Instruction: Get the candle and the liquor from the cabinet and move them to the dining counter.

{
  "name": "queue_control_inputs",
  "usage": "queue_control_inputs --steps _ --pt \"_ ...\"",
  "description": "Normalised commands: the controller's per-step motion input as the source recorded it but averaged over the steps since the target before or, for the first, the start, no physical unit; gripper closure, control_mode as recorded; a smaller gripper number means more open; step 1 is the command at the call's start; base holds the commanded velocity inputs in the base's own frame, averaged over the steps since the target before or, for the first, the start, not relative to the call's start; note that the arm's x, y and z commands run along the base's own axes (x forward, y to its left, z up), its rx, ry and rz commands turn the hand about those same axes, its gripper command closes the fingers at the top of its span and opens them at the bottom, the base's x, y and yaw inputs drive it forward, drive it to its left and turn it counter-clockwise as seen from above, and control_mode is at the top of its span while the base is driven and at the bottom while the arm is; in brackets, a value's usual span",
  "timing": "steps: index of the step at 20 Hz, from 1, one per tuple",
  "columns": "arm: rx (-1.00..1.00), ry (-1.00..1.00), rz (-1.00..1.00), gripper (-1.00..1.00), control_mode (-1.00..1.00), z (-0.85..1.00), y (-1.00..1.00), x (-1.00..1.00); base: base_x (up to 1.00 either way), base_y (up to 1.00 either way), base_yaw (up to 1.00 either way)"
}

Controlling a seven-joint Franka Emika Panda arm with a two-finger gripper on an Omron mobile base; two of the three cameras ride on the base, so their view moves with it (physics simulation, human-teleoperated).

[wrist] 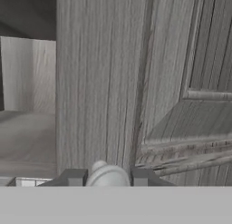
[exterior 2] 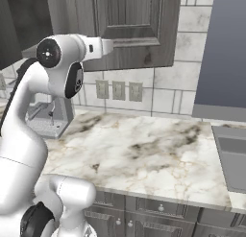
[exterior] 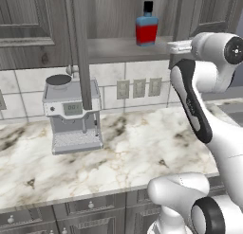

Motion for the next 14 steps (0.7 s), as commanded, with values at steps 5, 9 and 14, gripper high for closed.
queue_control_inputs --steps 5,9,14 --pt "0.0 0.0 0.0 1.0 -1.0 0.0 -0.47 -0.48 0.0 0.0 0.0" --pt "0.0 0.0 0.0 1.0 -1.0 0.0 -0.51 -0.43 0.0 0.0 0.0" --pt "0.0 0.0 0.0 1.0 -1.0 0.0 -0.57 -0.42 0.0 0.0 0.0"
